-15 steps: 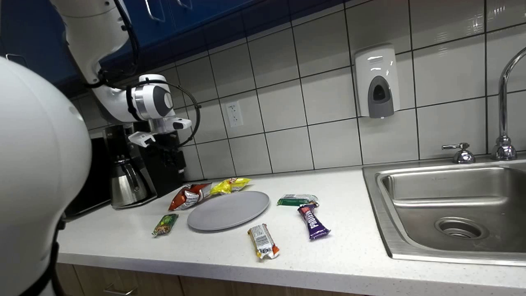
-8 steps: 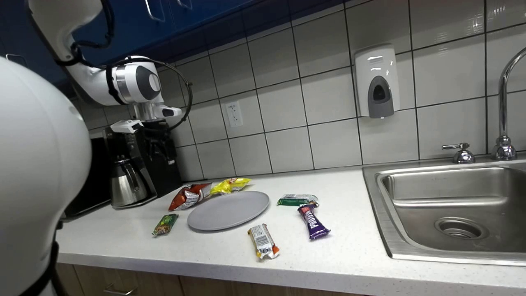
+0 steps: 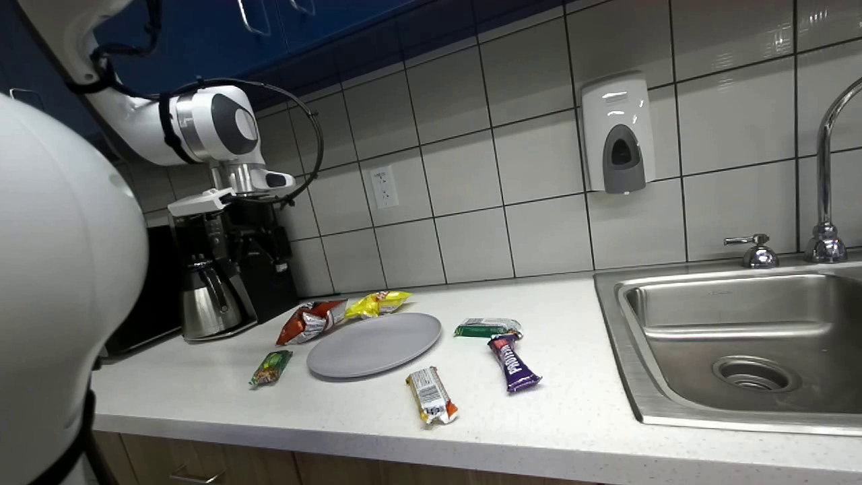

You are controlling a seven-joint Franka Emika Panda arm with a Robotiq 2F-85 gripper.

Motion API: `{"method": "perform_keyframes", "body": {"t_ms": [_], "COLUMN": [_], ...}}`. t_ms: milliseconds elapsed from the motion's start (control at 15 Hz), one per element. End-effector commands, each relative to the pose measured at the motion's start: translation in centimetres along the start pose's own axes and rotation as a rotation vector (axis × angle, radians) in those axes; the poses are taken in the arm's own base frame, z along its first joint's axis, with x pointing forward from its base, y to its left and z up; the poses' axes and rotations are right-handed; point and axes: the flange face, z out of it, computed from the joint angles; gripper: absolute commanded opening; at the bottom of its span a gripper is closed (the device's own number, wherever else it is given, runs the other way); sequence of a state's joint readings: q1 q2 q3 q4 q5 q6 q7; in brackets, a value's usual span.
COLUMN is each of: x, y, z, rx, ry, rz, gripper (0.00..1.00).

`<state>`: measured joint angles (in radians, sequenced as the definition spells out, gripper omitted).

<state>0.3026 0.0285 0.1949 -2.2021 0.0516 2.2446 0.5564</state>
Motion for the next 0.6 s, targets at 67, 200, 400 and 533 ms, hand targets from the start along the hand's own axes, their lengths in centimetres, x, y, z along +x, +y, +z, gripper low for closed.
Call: {"method": "perform_keyframes", "body": {"t_ms": [67,200,400,533], "x": [-0.14,-0.2,-0.21,-0.21], "y": [0.38,0.42,0.43,0.43], "z": [0.04,0.06,0.07,0.07], "rx": [-0.004,-0.005,-0.005,-0.005], "ry": [-0.004,-0.005,-0.005,-0.005], "rz": [-0.007,-0.008,-0.009,-0.009], "gripper": [1.0,1.0,1.0,1.0]}}
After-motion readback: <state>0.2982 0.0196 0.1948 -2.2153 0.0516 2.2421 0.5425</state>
